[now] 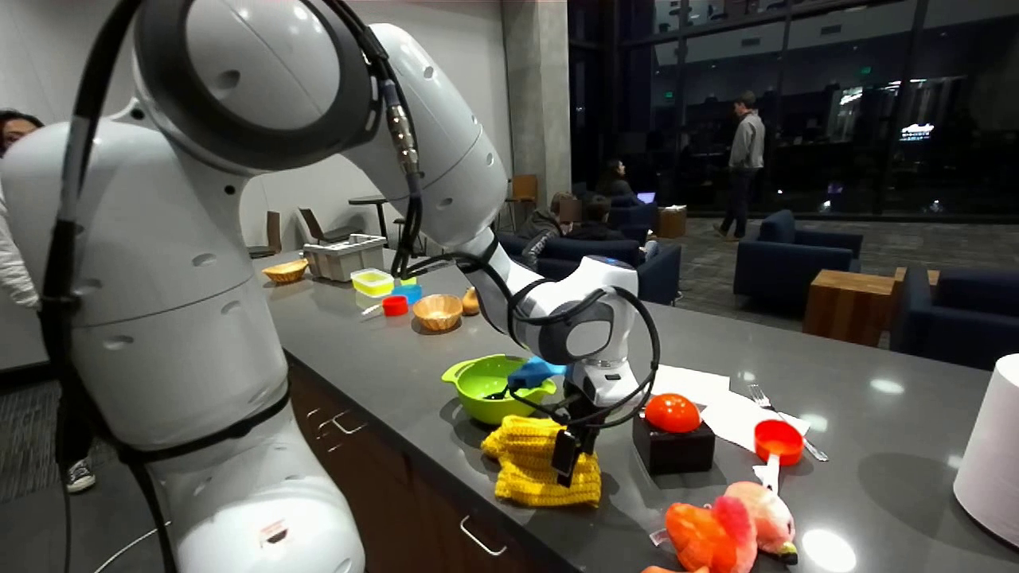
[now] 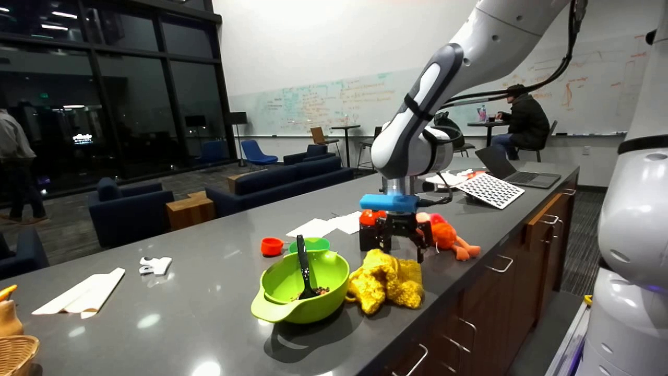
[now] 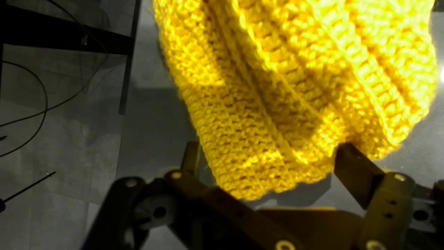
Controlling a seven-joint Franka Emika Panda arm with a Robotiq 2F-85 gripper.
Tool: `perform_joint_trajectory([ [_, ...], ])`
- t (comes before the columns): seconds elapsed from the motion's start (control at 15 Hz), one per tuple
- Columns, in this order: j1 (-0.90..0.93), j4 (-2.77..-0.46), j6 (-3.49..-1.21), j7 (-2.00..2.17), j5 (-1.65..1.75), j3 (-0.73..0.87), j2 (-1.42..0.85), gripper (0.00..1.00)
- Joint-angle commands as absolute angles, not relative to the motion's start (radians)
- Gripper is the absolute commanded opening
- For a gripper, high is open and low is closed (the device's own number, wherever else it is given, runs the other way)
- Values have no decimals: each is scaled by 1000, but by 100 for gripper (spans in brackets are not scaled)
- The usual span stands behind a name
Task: Place the orange knitted item to the right of the green bowl
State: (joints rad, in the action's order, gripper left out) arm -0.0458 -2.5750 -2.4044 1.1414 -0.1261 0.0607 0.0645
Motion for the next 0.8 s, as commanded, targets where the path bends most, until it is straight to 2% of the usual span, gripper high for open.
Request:
perform_joint_trajectory([
  [0.0,-49,-2592,-2526,1077,-186,55,10,100],
  [0.2,-43,-2587,-2596,1012,-252,53,-36,100],
  [0.27,-42,-2585,-2614,987,-273,52,-50,75],
  [0.33,-41,-2583,-2628,966,-288,51,-62,73],
  [0.47,-40,-2573,-2620,939,-300,51,-62,63],
  [0.53,-39,-2567,-2609,937,-282,53,-56,62],
  [0.73,-37,-2544,-2549,972,-173,62,-20,45],
])
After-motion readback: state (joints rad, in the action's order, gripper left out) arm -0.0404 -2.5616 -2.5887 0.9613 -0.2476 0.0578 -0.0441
